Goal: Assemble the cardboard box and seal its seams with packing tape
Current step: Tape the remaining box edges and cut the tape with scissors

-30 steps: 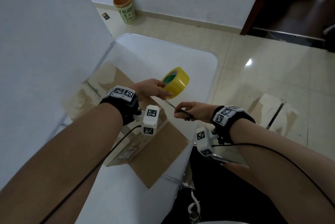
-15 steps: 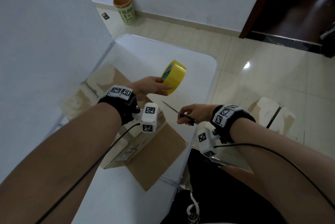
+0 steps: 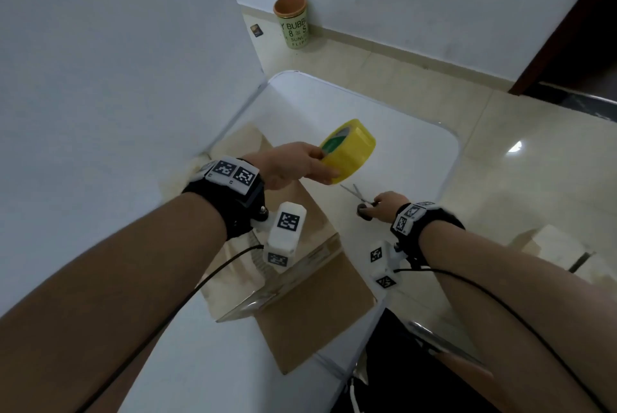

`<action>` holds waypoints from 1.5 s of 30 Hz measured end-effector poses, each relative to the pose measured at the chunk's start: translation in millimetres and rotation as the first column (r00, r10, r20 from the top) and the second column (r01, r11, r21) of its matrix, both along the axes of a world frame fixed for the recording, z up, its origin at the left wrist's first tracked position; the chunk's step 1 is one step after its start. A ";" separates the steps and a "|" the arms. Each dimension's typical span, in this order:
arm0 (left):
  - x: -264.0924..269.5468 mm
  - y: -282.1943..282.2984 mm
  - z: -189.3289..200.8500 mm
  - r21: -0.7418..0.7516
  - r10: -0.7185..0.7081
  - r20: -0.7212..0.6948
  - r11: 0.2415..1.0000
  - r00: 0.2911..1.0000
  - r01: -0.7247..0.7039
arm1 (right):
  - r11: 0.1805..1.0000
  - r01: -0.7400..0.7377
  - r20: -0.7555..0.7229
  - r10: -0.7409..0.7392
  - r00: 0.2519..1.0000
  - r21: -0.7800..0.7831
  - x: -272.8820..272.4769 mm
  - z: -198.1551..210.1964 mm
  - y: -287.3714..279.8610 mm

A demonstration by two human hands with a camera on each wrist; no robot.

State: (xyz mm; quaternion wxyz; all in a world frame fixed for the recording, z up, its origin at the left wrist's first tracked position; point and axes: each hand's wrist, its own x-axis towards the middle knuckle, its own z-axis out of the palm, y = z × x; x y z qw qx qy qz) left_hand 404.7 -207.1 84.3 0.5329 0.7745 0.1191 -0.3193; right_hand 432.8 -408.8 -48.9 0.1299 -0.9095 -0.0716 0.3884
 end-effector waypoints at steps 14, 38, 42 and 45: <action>14.8 -12.5 3.5 0.627 -0.346 0.065 0.744 0.936 0.232 | 0.714 -0.145 0.528 -0.350 0.773 0.685 26.7 75.0 13.1; 39.9 -15.7 -10.8 0.234 0.000 0.192 0.971 0.981 -0.046 | 0.987 -0.074 0.469 0.135 0.873 -0.146 51.0 39.5 -21.1; 29.3 0.9 -10.5 0.179 0.086 0.213 0.976 0.973 -0.125 | 0.993 -0.065 0.385 0.099 0.917 -0.099 51.9 28.5 -19.4; 11.8 12.3 -5.9 0.156 0.139 0.264 0.970 0.955 -0.185 | 0.999 -0.030 0.405 0.012 0.914 0.038 47.0 30.6 -9.1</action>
